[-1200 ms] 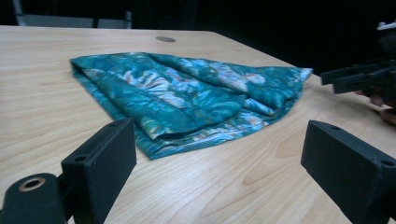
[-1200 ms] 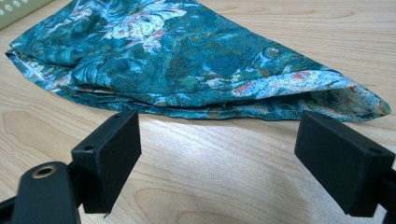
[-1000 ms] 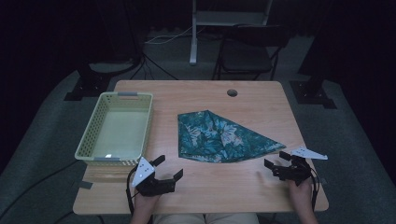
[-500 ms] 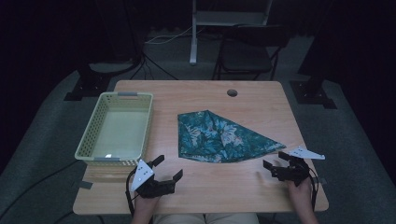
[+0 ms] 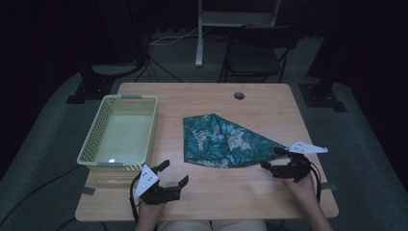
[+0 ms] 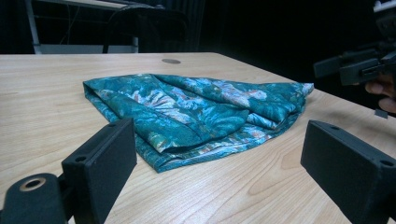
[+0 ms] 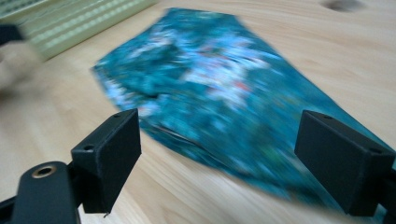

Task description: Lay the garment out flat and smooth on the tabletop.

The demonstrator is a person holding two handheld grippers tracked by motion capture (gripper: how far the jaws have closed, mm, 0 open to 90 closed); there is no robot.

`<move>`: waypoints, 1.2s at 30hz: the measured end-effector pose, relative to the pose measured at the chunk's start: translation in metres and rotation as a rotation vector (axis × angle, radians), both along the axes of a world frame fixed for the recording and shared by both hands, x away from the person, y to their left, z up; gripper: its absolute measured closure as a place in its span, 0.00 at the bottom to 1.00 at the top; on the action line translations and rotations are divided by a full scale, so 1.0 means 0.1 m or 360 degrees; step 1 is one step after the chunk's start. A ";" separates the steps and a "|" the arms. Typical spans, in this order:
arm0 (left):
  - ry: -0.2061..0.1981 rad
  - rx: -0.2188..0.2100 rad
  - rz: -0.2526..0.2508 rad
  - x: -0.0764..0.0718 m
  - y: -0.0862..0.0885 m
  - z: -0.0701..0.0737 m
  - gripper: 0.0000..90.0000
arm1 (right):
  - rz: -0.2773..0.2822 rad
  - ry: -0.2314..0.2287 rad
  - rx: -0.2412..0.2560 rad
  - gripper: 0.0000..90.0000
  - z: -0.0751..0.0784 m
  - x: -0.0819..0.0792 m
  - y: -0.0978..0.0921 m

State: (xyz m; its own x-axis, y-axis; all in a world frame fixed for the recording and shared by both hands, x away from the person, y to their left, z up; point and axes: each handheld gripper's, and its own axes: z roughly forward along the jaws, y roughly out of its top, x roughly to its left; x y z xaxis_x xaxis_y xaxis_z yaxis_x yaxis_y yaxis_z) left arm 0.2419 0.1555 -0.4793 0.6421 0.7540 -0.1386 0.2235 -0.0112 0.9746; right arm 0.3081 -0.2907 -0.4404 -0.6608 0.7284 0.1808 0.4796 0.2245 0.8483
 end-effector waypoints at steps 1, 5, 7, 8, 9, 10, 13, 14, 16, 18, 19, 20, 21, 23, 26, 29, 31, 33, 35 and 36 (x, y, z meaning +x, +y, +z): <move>0.0000 0.0005 -0.0006 0.00 0.00 0.00 0.13 | 0.0133 -0.0008 -0.0101 0.17 0.05 0.06 0.17; 0.0000 0.0023 0.0002 0.00 -0.01 0.00 0.13 | 0.0276 0.0003 -0.0225 0.28 0.06 0.15 0.43; 0.0010 0.0012 0.0007 0.01 -0.01 0.00 0.13 | 0.0362 0.0018 -0.0338 0.35 0.02 0.25 0.65; 0.0010 0.0012 0.0007 0.01 -0.01 0.00 0.13 | 0.0362 0.0018 -0.0338 0.35 0.02 0.25 0.65; 0.0013 0.0008 0.0010 0.01 -0.01 0.00 0.13 | 0.0375 0.0050 -0.0411 0.37 -0.03 0.32 0.76; 0.0019 -0.0001 0.0008 0.01 0.00 0.00 0.13 | 0.0380 0.0071 -0.0436 0.39 -0.07 0.37 0.80; 0.0020 -0.0009 0.0006 0.01 0.00 0.00 0.13 | 0.0386 0.0113 -0.0489 0.46 -0.15 0.45 0.85; 0.0019 -0.0014 0.0008 0.01 0.00 0.00 0.13 | 0.0377 0.0137 -0.0531 0.50 -0.18 0.48 0.88; 0.0027 -0.0016 0.0012 0.02 0.01 0.00 0.13 | 0.0397 0.0142 -0.0546 0.63 -0.22 0.51 0.88; 0.0033 -0.0016 0.0015 0.02 0.01 0.00 0.13 | 0.0411 0.0158 -0.0533 0.68 -0.22 0.52 0.87; 0.0038 -0.0020 0.0014 0.02 0.01 0.00 0.13 | 0.0427 0.0172 -0.0533 0.74 -0.21 0.52 0.87; 0.0039 -0.0022 0.0015 0.02 0.01 0.00 0.13 | 0.0438 0.0192 -0.0533 0.79 -0.21 0.51 0.87; 0.0036 -0.0024 0.0017 0.02 0.01 0.00 0.13 | 0.0482 0.0205 -0.0548 0.85 -0.20 0.48 0.88; 0.0033 -0.0020 0.0020 0.02 0.01 0.00 0.13 | 0.0507 0.0205 -0.0563 0.90 -0.20 0.42 0.89; 0.0028 -0.0015 0.0018 0.01 0.01 0.00 0.13 | 0.0565 0.0193 -0.0560 0.91 -0.20 0.33 0.91; 0.0022 -0.0009 0.0019 0.01 0.01 0.00 0.13 | 0.0641 0.0189 -0.0553 0.92 -0.20 0.18 0.95; 0.0018 -0.0013 0.0024 0.00 0.00 0.00 0.13 | 0.0697 0.0196 -0.0532 0.92 -0.21 0.07 0.97; 0.0018 -0.0016 0.0027 0.00 0.01 0.00 0.13 | 0.0800 0.0223 -0.0498 0.93 -0.21 -0.06 1.00; 0.0017 -0.0017 0.0028 0.00 0.01 0.00 0.13 | 0.0875 0.0227 -0.0499 0.93 -0.21 -0.14 1.02; 0.0016 -0.0018 0.0031 0.00 0.01 0.00 0.13 | 0.0875 0.0227 -0.0499 0.93 -0.21 -0.14 1.02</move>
